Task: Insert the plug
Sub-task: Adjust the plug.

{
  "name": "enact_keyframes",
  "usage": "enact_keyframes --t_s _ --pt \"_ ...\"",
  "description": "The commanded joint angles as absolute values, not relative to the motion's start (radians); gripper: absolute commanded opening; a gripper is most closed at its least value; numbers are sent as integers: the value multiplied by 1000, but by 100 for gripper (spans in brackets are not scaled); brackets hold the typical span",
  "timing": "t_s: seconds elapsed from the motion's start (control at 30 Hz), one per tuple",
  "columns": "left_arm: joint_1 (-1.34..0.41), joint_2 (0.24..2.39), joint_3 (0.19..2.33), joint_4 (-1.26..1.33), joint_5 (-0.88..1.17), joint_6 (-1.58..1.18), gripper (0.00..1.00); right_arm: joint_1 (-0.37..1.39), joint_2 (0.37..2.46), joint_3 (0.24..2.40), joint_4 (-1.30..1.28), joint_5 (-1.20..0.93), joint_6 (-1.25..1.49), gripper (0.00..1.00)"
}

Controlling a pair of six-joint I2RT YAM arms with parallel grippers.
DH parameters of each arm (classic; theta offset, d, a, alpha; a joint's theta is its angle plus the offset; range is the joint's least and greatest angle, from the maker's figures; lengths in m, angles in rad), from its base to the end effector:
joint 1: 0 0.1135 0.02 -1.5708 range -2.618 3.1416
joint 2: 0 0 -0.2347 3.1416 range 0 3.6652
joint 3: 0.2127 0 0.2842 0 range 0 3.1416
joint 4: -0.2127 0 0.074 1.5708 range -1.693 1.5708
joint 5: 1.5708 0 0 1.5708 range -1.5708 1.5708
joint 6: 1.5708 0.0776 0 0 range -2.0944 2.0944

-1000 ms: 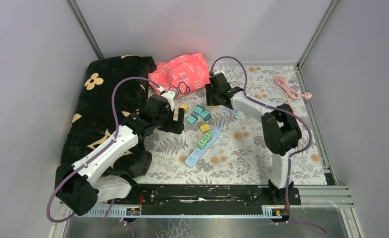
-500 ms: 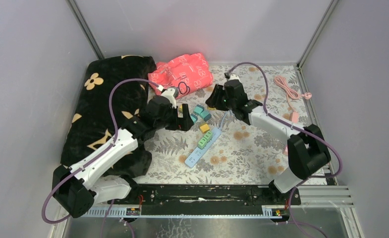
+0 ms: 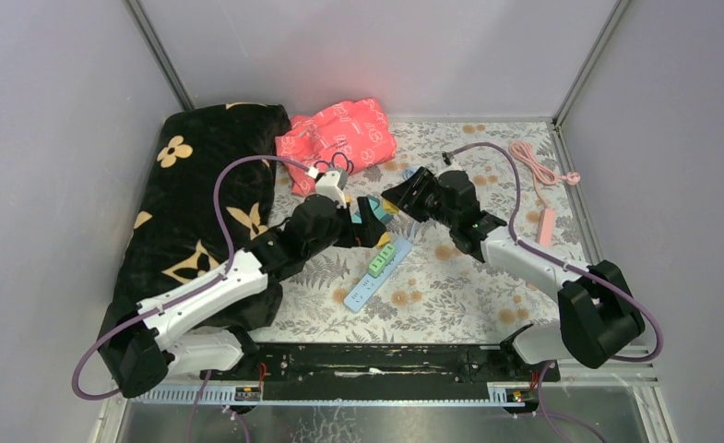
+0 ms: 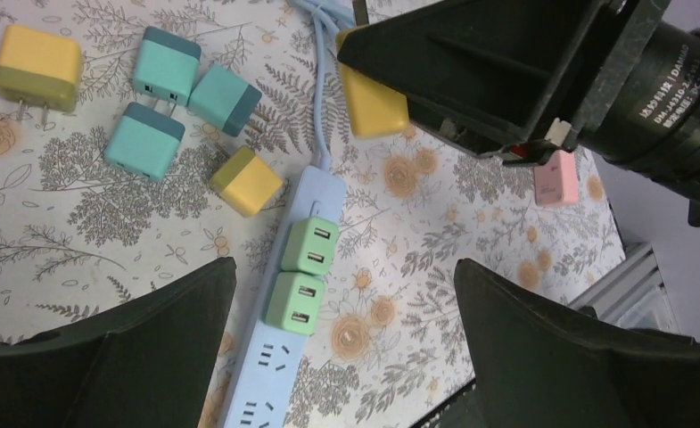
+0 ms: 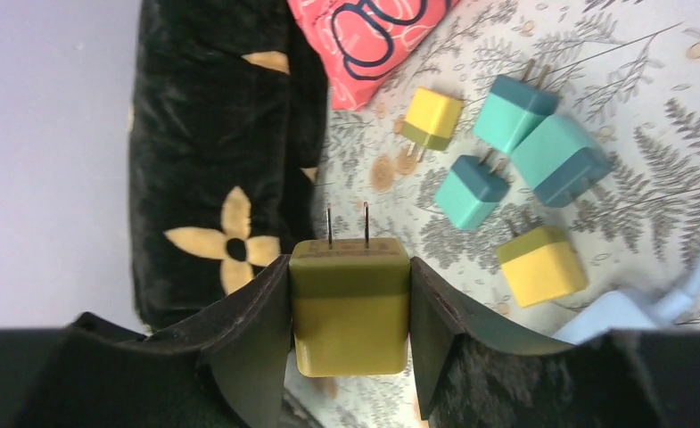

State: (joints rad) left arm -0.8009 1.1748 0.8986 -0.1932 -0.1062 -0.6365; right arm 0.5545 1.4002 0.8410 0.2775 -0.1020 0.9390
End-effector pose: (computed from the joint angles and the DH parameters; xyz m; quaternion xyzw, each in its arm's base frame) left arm 0.2481 -0.2441 0.2436 0.0422 0.8504 -0.3100 0.4231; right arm 0.3297 0.2135 0.2062 0.1225 0.7895 0.4375 0.4127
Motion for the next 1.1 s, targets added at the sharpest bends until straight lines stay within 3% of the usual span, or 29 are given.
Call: enact_keyframes --t_s 0.0,0.23,0.8,1.07 --pt "-838 1163 846 -19 -252 -673 100 554 1361 812 422 -155 1103 36" --pt "-880 1172 796 109 -382 -659 99 563 1343 766 461 -189 1185 36" --pt "-953 1280 756 372 -470 -549 96 575 1294 710 504 -197 1278 37" --pt "-956 1330 735 456 -539 -519 90 585 1291 664 550 -203 1323 37"
